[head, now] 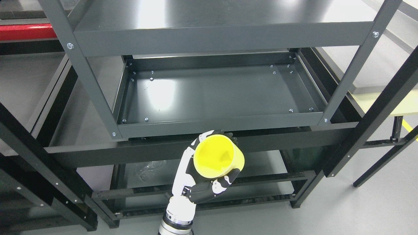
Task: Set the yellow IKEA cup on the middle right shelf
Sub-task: 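Raise the yellow cup with the left hand up onto the upper shelf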
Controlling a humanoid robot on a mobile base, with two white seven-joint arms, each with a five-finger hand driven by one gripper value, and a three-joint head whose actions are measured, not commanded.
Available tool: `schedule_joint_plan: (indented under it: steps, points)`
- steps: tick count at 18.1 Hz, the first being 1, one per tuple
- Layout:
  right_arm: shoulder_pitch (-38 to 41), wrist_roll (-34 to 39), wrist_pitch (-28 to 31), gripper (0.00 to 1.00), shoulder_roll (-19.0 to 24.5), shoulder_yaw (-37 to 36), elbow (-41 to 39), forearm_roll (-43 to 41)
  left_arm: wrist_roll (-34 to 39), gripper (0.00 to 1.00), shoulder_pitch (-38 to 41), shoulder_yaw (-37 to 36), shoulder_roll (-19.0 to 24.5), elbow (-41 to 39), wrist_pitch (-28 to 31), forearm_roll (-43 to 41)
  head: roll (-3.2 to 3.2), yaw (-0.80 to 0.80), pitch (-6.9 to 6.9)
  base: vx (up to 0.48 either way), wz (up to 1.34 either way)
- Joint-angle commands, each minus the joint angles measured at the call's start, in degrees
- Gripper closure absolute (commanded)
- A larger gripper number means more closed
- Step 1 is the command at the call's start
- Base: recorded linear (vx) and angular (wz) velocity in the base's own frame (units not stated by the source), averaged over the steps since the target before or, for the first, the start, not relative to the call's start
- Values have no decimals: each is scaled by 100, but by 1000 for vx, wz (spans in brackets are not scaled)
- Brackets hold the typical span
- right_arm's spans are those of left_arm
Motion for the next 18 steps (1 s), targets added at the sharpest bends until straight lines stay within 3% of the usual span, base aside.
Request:
schedule_joint_plan:
  steps: [1, 5, 11, 18]
  points:
    - [79, -5, 3, 1, -100, 97, 0, -141, -11, 100, -834, -326, 100, -9, -327, -1, 0, 0, 0, 141, 15]
    - [79, -5, 3, 1, -100, 97, 0, -141, -2, 100, -1721, -694, 100, -9, -583, 0, 0, 0, -1, 152, 127]
    - [79, -5, 3, 1, -100, 97, 0, -141, 50, 100, -2846, -1046, 100, -1, -496, 43, 0, 0, -1, 128, 248]
    - [79, -5, 3, 1, -100, 97, 0, -141, 929, 100, -4612, -933, 100, 17, 716, 1457, 0, 0, -1, 50, 69]
